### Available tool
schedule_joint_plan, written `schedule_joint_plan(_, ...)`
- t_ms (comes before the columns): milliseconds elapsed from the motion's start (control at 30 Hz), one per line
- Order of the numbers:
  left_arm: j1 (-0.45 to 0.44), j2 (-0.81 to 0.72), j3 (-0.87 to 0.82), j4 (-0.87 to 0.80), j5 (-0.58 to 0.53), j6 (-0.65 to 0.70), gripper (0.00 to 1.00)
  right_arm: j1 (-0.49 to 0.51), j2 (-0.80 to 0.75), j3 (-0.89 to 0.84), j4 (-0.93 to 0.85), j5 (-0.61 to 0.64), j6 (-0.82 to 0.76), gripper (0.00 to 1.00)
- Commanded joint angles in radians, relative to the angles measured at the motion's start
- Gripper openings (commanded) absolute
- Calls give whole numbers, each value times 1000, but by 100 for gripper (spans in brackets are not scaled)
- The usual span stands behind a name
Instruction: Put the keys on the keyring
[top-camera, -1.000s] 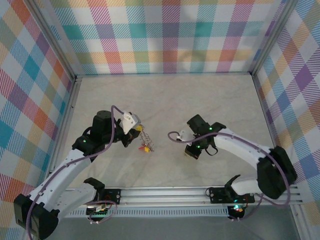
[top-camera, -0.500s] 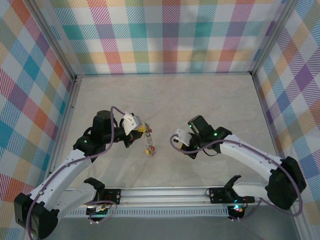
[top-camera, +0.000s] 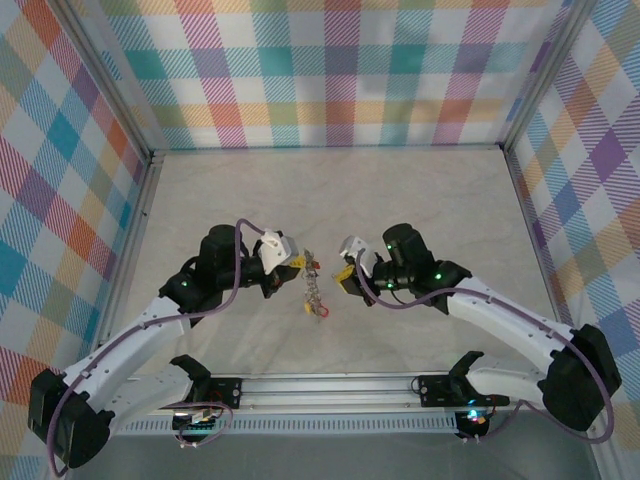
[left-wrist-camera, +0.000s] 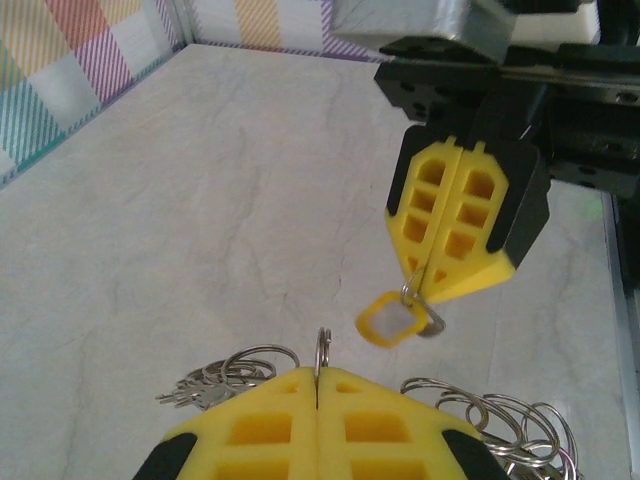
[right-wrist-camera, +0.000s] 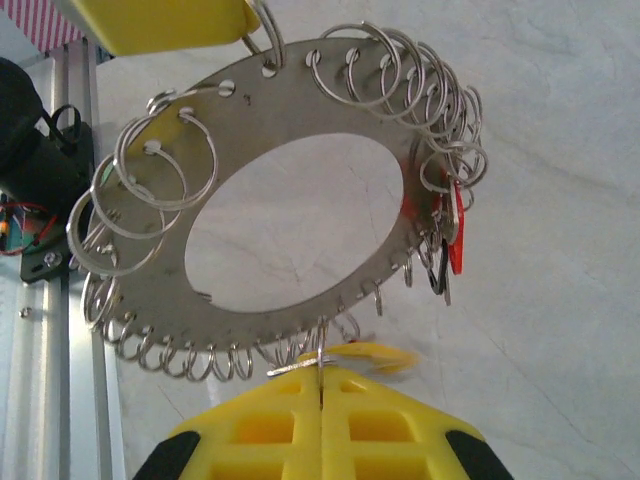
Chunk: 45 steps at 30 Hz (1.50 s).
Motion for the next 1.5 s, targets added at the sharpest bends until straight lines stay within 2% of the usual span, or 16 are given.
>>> schedule_joint_plan(0,-23,11,0,96,-30,-22,0,16,-2,23,98,-48,77,0)
schedule_joint_plan(333,-47,27,2,122,-57,-28,0,53,24,50,176,-11,182,0)
schedule_joint_plan(600,-56,42,22,71,-63,-12,0,56,66,63,219,23,218,0)
schedule_joint_plan(1467,-65,57,30,85,-71,-60,0,68,130,159,116,113,250,0)
